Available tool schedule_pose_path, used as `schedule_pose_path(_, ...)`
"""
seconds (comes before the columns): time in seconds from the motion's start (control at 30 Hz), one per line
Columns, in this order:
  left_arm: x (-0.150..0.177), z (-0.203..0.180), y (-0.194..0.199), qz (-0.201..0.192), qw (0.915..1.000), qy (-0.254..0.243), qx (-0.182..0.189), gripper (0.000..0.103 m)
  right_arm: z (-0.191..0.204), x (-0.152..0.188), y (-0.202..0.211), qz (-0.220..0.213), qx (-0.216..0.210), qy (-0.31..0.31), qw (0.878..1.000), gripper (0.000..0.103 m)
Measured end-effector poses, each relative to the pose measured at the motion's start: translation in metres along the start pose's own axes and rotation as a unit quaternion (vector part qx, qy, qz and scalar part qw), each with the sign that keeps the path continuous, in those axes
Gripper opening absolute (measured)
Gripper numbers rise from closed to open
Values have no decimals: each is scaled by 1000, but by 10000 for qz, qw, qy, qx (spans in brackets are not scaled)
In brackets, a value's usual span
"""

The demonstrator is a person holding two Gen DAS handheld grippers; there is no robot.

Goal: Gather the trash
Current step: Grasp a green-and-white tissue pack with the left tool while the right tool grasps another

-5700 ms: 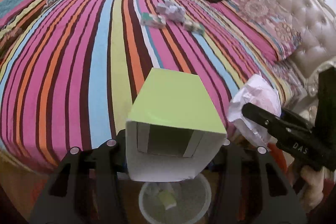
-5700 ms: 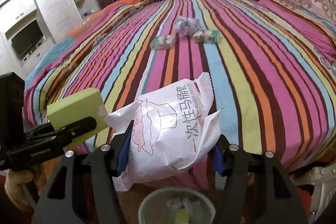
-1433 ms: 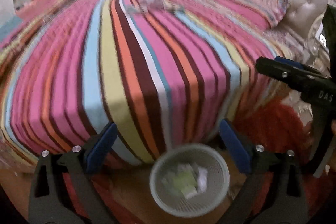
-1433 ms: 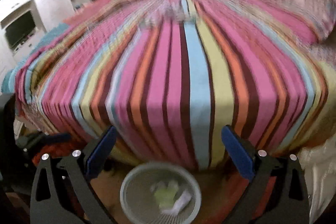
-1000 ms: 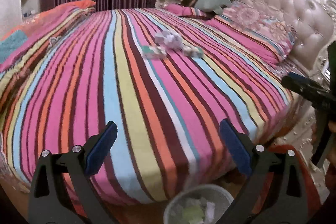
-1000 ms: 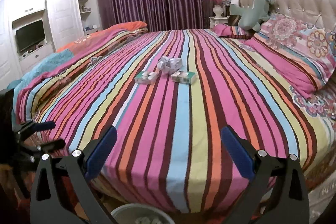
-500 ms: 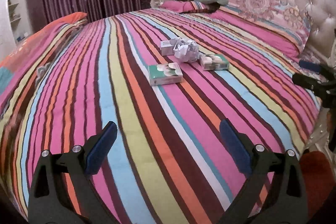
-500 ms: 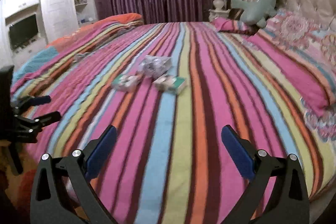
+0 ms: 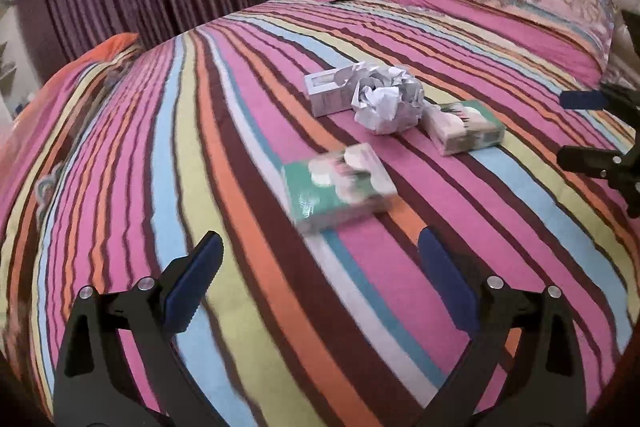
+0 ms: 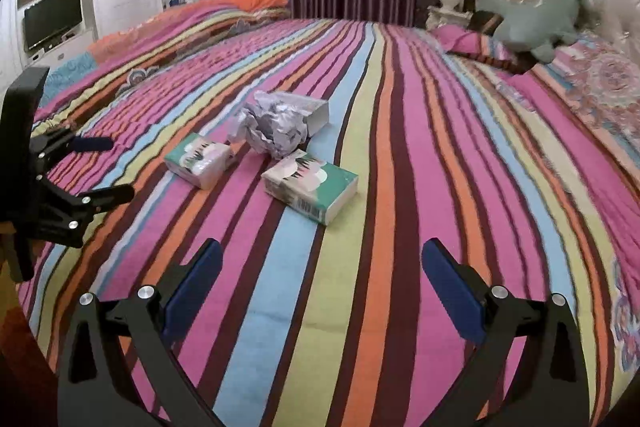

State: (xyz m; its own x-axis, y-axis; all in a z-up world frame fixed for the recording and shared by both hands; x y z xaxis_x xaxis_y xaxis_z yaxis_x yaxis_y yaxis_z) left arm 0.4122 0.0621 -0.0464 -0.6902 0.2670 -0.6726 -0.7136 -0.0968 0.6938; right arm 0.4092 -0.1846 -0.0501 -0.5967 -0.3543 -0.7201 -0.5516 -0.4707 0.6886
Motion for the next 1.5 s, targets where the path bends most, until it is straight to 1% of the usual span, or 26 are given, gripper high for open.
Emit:
schedule_pose_path(0.13, -13, 0, -24, 65, 9996, -256, 72, 95, -9, -11, -28, 226, -14, 227, 9995, 96)
schedule_pose_path(0.23, -20, 0, -41, 99, 9989, -458, 70, 95, -14, -15, -42, 320, -63, 253, 9991, 96)
schedule_pose_path(0.3, -23, -2, -49, 114, 9983, -540, 172, 95, -18, -18, -54, 414, -116, 262, 9987, 96)
schedule_pose_path(0.37, -27, -6, -56, 142, 9974, -659, 251, 95, -19, -20, -61, 469, -169, 289, 9983, 96)
schedule_pose_path(0.5, -30, -13, -71, 214, 9961, -828, 220, 95, -18, -25, -75, 508, -129, 409, 9978, 96)
schedule_pose_path(0.8, -50, -12, -96, 470, 9971, -459, 384, 95, -22, -43, -107, 611, -186, 430, 9970, 96)
schedule_pose_path(1.0, -52, -7, -105, 711, 9963, 49, 479, 95, -24, -47, -116, 657, -358, 200, 9970, 95)
schedule_pose_path(1.07, -50, -7, -105, 769, 9956, 149, 514, 91, -22, -46, -119, 703, -421, 125, 9966, 90)
schedule_pose_path(1.1, -49, -8, -104, 759, 9955, 175, 538, 85, -21, -45, -119, 722, -443, 106, 9964, 82)
schedule_pose_path(1.13, -49, -8, -102, 745, 9957, 169, 523, 75, -21, -46, -119, 734, -412, 108, 9964, 76)
schedule_pose_path(1.17, -49, -9, -99, 730, 9959, 165, 510, 68, -21, -45, -117, 751, -311, 96, 9966, 73)
schedule_pose_path(1.2, -49, -9, -97, 735, 9960, 164, 490, 64, -20, -46, -117, 743, -329, 62, 9967, 62)
schedule_pose_path(1.23, -49, -9, -96, 768, 9957, 177, 479, 63, -21, -47, -114, 743, -372, -90, 9965, 49)
schedule_pose_path(1.37, -45, -6, -91, 855, 9945, 381, 462, 62, -22, -42, -104, 660, -451, -496, 9956, 48)
schedule_pose_path(1.5, -34, -7, -77, 887, 9938, 506, 438, 62, -16, -32, -92, 602, -482, -712, 9945, 48)
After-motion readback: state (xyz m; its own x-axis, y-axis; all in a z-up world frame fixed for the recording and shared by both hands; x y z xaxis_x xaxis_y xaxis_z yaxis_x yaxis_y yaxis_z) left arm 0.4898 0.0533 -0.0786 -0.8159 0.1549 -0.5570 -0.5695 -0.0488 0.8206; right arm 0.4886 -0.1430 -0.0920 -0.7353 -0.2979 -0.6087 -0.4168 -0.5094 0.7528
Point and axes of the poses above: each gripper's, at about its wrist camera, not at the fingertips, and y roughly against the way its jaws point, z to its left, x to its underside, the point moved 3 cm from there along -y, roughly the way its jaws point, and after that the axes turned 9 degrees about -x, right-handed, at the moved point
